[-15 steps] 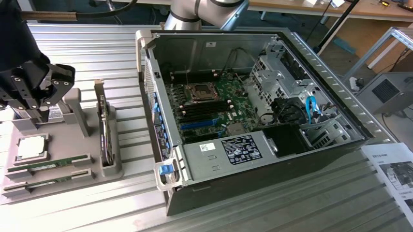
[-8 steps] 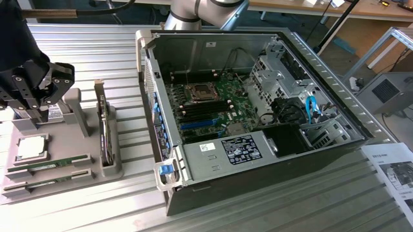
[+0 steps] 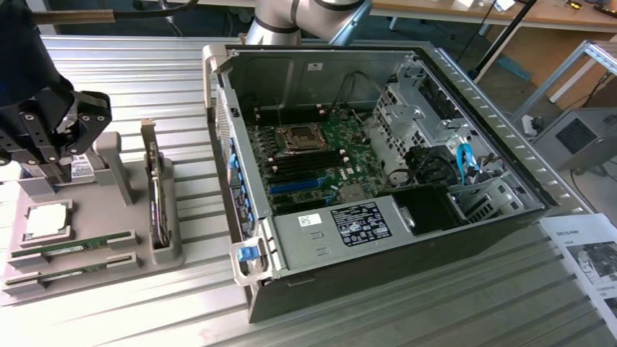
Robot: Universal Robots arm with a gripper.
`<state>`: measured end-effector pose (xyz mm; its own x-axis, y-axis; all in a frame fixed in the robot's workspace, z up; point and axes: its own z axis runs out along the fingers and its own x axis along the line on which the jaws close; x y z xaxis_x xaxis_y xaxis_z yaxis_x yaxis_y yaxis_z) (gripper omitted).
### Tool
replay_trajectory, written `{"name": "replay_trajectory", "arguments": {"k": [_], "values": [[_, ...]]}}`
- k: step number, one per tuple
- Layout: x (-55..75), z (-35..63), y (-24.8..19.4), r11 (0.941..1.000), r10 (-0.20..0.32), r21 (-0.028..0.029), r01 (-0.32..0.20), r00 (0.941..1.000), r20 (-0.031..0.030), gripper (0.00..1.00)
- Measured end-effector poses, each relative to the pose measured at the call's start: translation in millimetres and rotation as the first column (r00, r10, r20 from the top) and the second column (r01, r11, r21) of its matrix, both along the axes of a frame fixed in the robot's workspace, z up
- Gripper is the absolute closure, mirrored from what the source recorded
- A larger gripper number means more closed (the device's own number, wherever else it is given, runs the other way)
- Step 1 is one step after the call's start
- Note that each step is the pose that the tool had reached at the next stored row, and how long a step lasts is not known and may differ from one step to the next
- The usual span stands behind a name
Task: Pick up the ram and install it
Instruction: 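Pick up the ram and move it above insertion slot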
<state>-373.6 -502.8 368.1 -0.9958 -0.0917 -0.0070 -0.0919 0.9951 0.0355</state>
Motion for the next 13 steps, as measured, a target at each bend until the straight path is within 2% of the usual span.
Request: {"name": "replay_trajectory", "arguments": {"k": [7,13], "values": [[0.0,0.0,0.0,0.9967,0.082,-0.0002,-0.082,0.9967,0.0000,0.89],[0.0,0.0,0.0,0.9874,0.158,-0.0011,-0.158,0.9874,-0.0002,0.89]]}}
